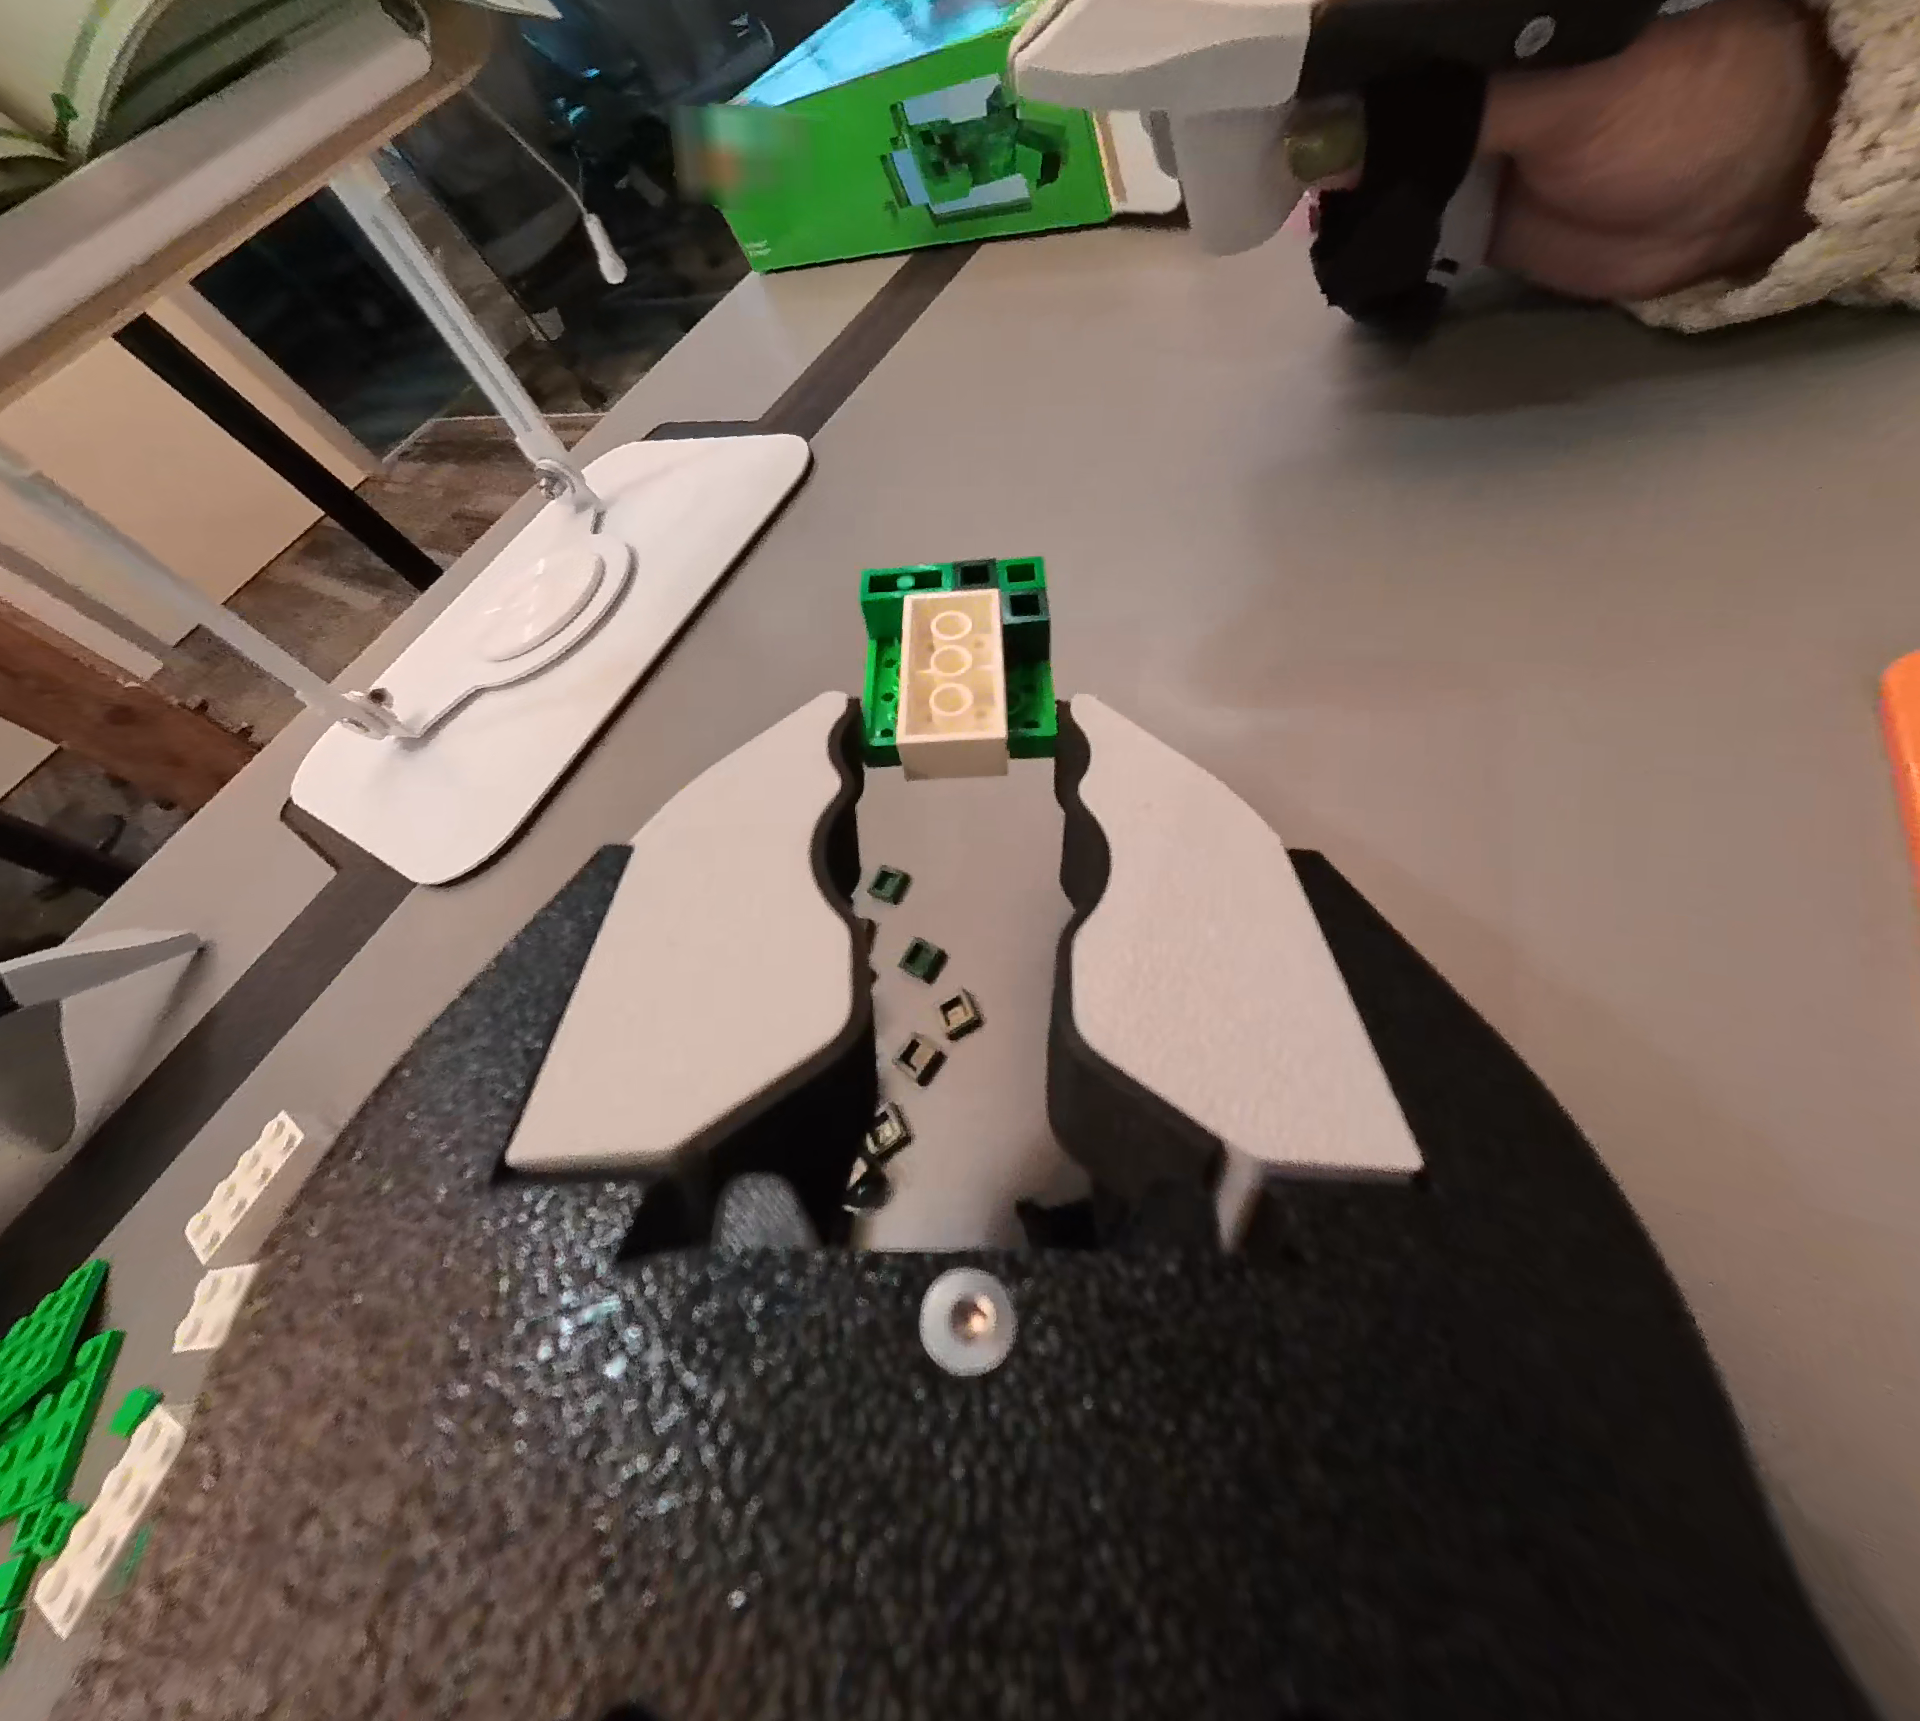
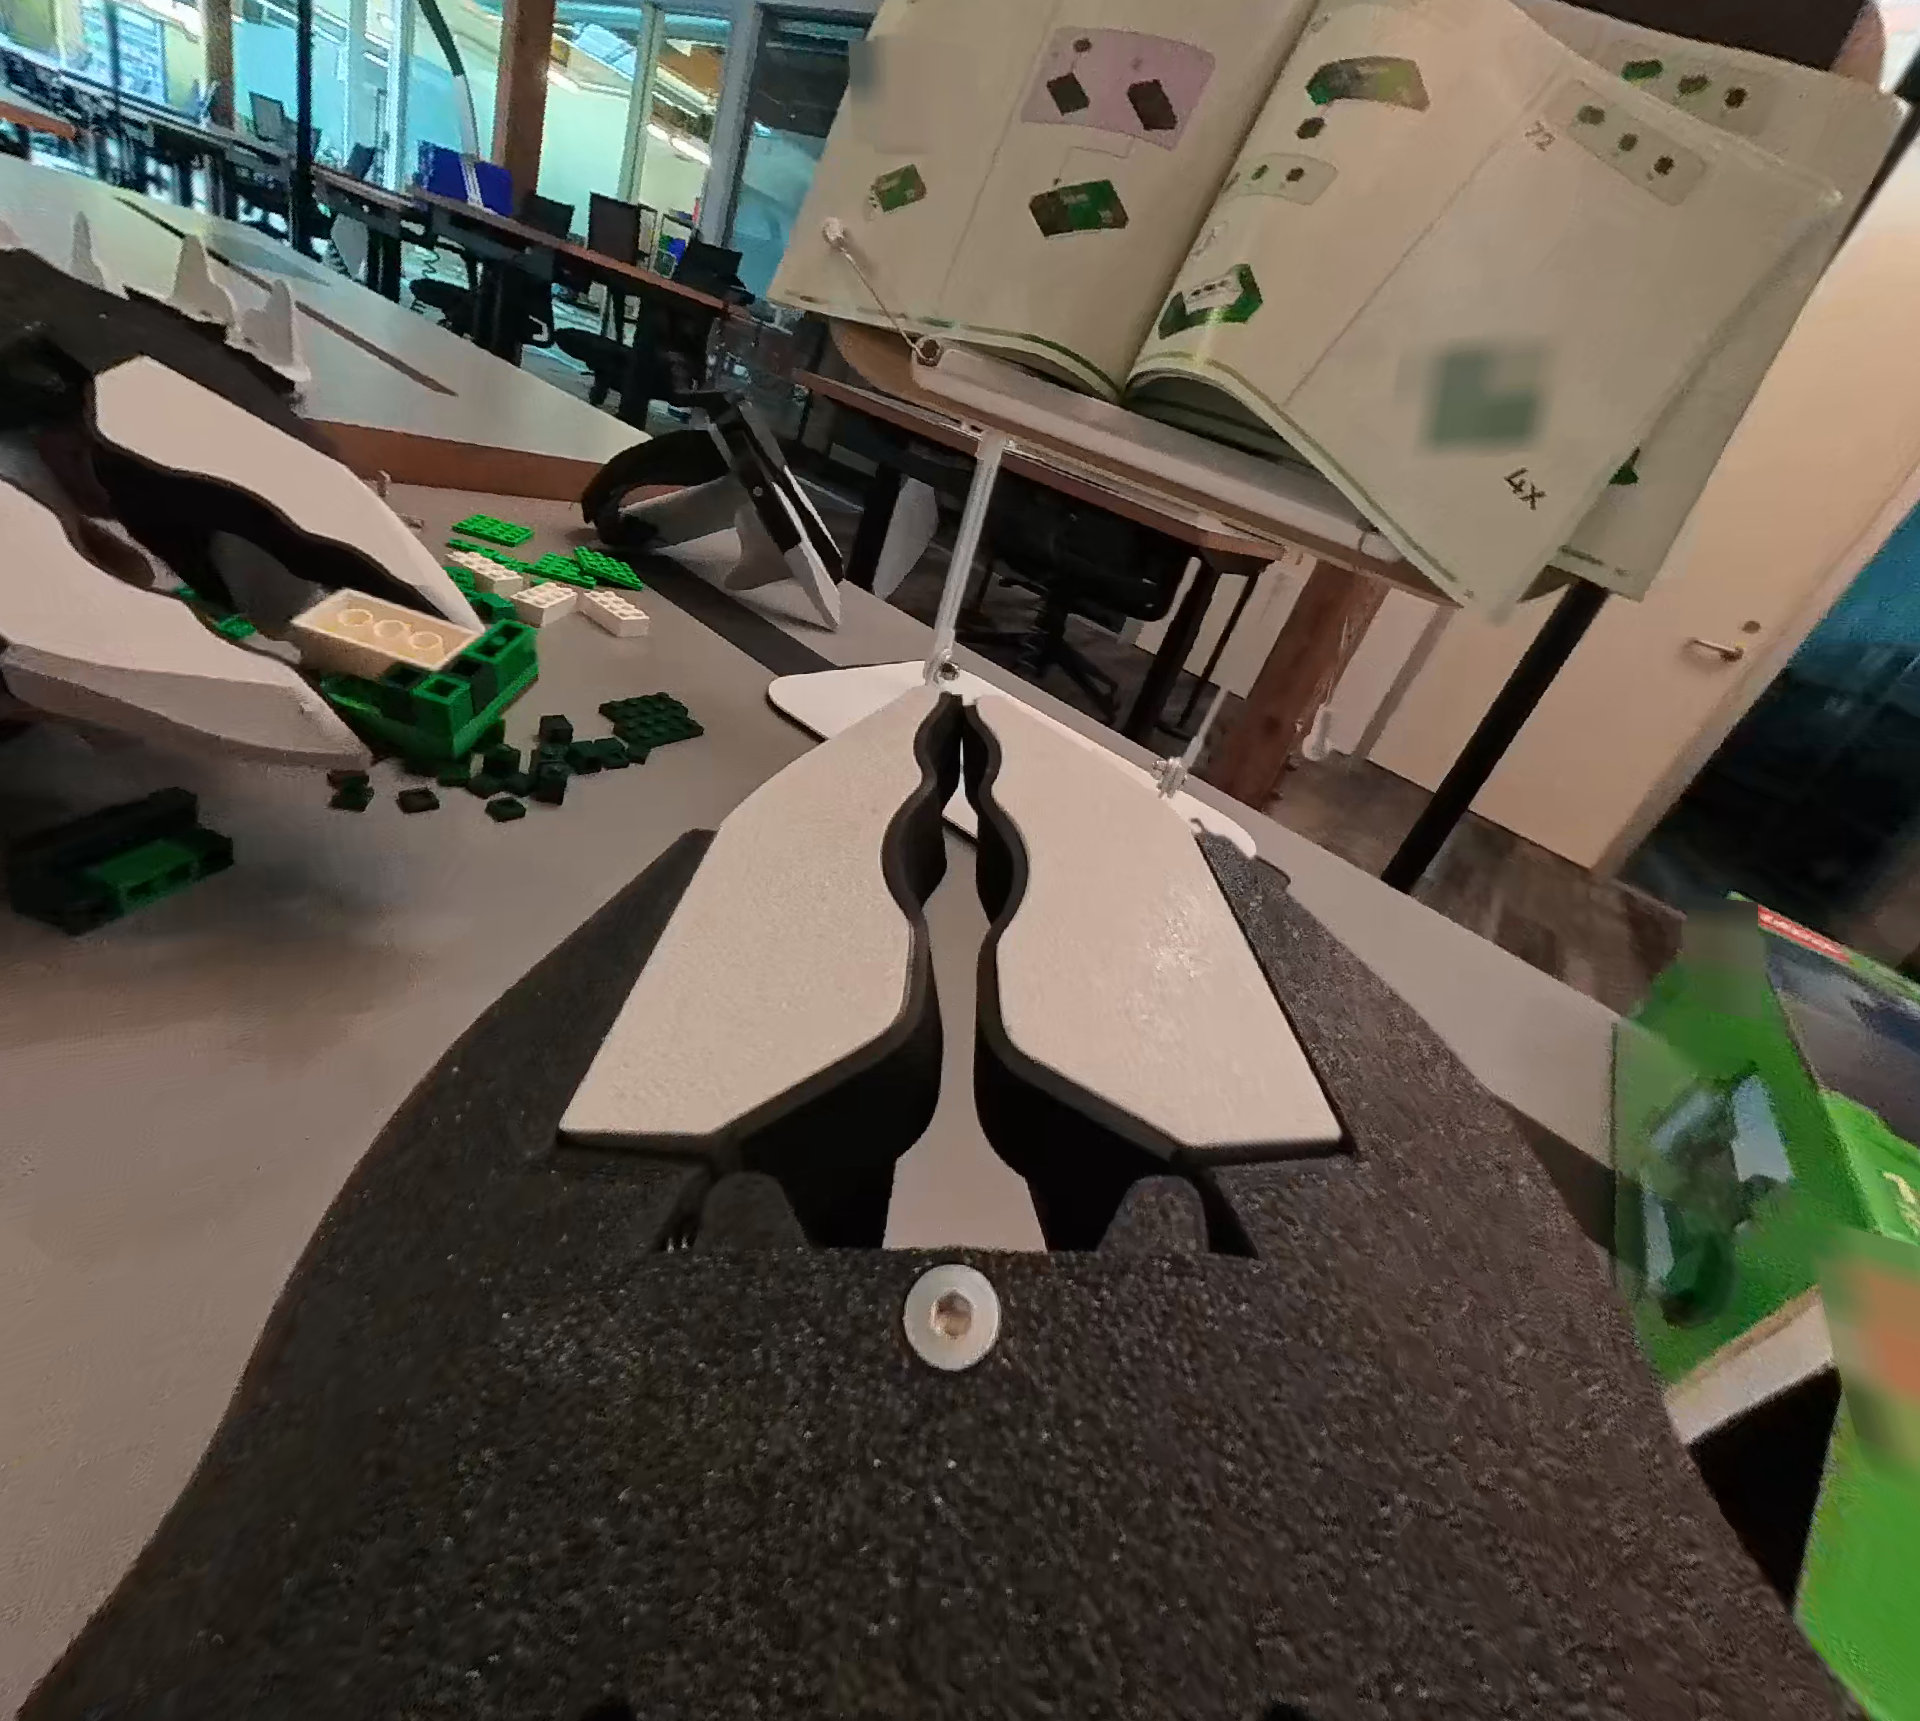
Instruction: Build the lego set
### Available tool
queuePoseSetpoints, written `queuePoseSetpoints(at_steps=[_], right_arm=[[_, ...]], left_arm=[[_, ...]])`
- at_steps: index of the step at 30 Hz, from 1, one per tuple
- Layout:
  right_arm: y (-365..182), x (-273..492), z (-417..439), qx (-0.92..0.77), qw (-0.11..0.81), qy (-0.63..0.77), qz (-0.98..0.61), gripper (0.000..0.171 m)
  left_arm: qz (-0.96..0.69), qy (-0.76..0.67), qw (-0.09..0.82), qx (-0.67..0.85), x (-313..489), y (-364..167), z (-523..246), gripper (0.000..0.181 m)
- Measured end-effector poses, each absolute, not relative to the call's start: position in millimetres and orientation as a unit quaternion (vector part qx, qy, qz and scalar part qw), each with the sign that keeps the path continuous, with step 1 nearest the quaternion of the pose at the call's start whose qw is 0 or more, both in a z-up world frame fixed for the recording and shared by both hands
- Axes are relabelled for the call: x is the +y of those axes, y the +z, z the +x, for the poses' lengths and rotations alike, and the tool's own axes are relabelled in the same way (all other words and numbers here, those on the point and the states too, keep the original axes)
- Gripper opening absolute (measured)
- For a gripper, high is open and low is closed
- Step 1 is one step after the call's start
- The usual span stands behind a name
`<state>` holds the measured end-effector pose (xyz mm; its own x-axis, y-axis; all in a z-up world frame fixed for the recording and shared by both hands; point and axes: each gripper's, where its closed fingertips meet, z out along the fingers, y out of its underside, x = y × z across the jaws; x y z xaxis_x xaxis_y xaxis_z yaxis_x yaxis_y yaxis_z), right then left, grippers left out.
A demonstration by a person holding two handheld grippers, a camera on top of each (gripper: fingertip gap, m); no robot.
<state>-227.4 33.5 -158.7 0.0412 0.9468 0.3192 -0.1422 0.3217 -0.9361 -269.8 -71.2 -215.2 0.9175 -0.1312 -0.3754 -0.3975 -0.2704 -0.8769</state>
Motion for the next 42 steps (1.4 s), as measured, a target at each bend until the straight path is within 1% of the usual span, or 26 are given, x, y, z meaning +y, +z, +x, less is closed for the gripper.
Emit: queuePoseSetpoints(at_steps=[19, 21, 24, 27, 30, 35, 37, 40, 42], right_arm=[[-161, 32, -229, -0.542, 0.611, 0.439, -0.374, 0.0], [-163, 30, -229, -0.553, 0.613, 0.43, -0.366, 0.0], [-169, 23, -232, -0.581, 0.614, 0.405, -0.347, 0.0], [-179, 4, -235, -0.629, 0.599, 0.385, -0.312, 0.0], [-189, -14, -235, -0.671, 0.574, 0.374, -0.283, 0.0], [-199, -23, -238, -0.702, 0.57, 0.339, -0.26, 0.0], [-201, -22, -240, -0.705, 0.578, 0.32, -0.257, 0.0], [-204, -18, -241, -0.709, 0.578, 0.307, -0.264, 0.0], [-205, -17, -242, -0.709, 0.575, 0.307, -0.27, 0.0]], left_arm=[[-0.787, 0.109, 0.584, 0.168, -71, -215, -269, 0.035], [-0.785, 0.14, 0.587, 0.141, -75, -210, -280, 0.035], [-0.767, 0.233, 0.595, 0.055, -95, -195, -318, 0.034], [-0.766, 0.265, 0.585, -0.014, -124, -194, -340, 0.034], [-0.762, 0.264, 0.589, -0.049, -147, -193, -341, 0.035], [-0.746, 0.213, 0.625, -0.085, -163, -188, -335, 0.035], [-0.752, 0.195, 0.626, -0.059, -158, -189, -322, 0.034], [-0.784, 0.183, 0.594, -0.005, -147, -203, -301, 0.035], [-0.787, 0.163, 0.595, 0.025, -140, -205, -286, 0.035]])
